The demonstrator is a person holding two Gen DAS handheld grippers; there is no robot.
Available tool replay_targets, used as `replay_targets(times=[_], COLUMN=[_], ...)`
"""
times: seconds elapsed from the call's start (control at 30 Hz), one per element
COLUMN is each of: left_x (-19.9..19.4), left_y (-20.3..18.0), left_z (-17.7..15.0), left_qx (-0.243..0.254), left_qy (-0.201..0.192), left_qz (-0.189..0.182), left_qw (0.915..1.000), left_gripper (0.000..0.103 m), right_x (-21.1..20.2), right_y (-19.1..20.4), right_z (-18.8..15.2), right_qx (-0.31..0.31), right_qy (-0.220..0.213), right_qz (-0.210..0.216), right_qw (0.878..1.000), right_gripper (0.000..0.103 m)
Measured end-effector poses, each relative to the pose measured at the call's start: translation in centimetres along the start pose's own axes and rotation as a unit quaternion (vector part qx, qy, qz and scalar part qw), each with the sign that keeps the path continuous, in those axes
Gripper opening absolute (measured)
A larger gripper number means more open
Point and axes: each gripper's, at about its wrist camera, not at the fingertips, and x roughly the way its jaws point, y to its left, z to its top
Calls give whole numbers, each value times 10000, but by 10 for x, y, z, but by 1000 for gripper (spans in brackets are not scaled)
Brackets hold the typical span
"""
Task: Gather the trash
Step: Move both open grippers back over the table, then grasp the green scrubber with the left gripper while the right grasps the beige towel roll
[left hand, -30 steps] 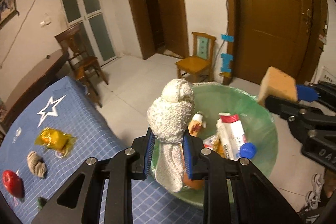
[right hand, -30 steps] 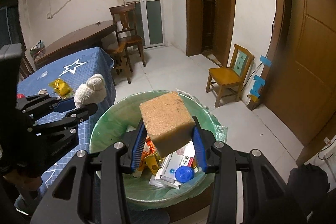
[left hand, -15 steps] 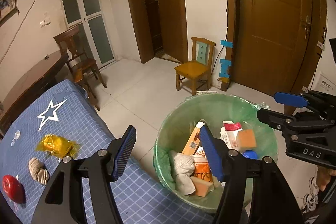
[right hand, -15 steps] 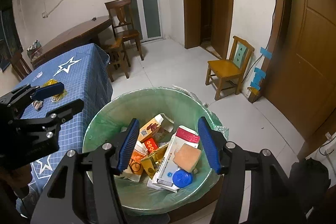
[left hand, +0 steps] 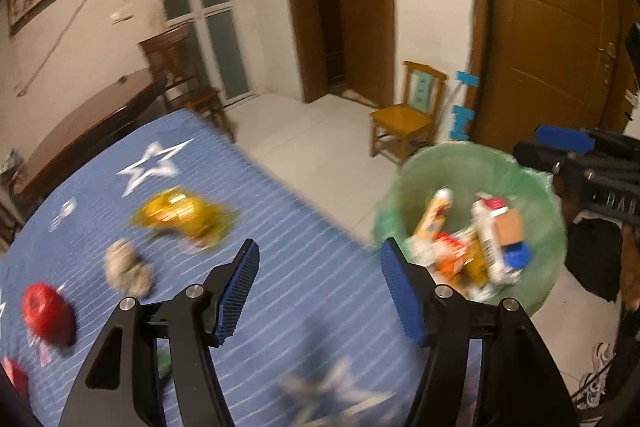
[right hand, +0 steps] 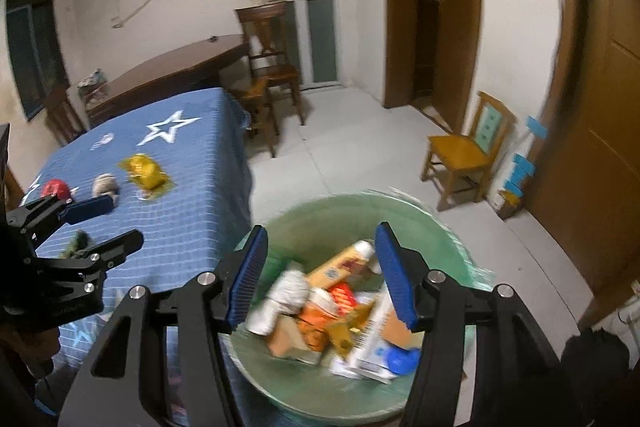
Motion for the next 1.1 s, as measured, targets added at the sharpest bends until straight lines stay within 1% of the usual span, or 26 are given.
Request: replay_targets(times=[0.07, 0.17, 0.23, 0.27, 0.33, 0.37, 0.43, 0.53, 0.6, 0.7, 0.77, 0.83, 0.9, 0.97, 1.03, 1.1], left_x=[-10, -18, -21, -20, -16, -14, -6, 4, 10, 14, 14, 14, 14, 16, 16, 19], left_y=[32, 77, 112, 130, 153, 157, 165, 164, 159, 154, 155, 161, 164, 163, 162, 160], left_z=[-15, -35, -51, -59, -72, -77, -88, -98, -101, -106, -107, -108, -111, -114, -114, -113], left_qx=[-107, -298, -492, -599, -662, -630, -438, -177, -30, 121, 81, -45, -116, -77, -64, -101], left_qy=[82, 285, 494, 644, 880, 944, 1060, 1124, 1098, 953, 893, 851, 817, 818, 773, 783], left_qz=[191, 409, 523, 488, 313, 247, 226, 108, 98, 92, 21, -96, -226, -251, -253, -273], left_qw=[9997, 9983, 9962, 9949, 9934, 9932, 9931, 9934, 9939, 9953, 9960, 9963, 9963, 9963, 9967, 9965], left_gripper=[65, 70, 73, 74, 75, 75, 75, 75, 75, 75, 75, 77, 83, 83, 83, 83], right_x=[7, 19, 27, 32, 41, 47, 60, 84, 104, 133, 150, 167, 180, 189, 196, 198], right_y=[18, 51, 75, 88, 112, 126, 151, 186, 211, 240, 255, 265, 270, 273, 277, 279], right_z=[5, 13, 19, 22, 26, 30, 35, 44, 51, 55, 57, 59, 59, 59, 58, 59], right_qx=[-144, -417, -625, -726, -888, -967, -1083, -1210, -1303, -1429, -1478, -1409, -1329, -1292, -1246, -1228], right_qy=[27, 85, 138, 176, 260, 324, 462, 711, 898, 1182, 1324, 1483, 1607, 1663, 1711, 1728], right_qz=[186, 415, 604, 710, 924, 1052, 1293, 1631, 1803, 1942, 2032, 2110, 2212, 2239, 2392, 2447], right_qw=[9997, 9982, 9961, 9947, 9914, 9892, 9846, 9766, 9708, 9633, 9588, 9558, 9527, 9516, 9476, 9461], right_gripper=[52, 52, 52, 52, 52, 52, 52, 52, 52, 53, 59, 60, 60, 60, 60, 61])
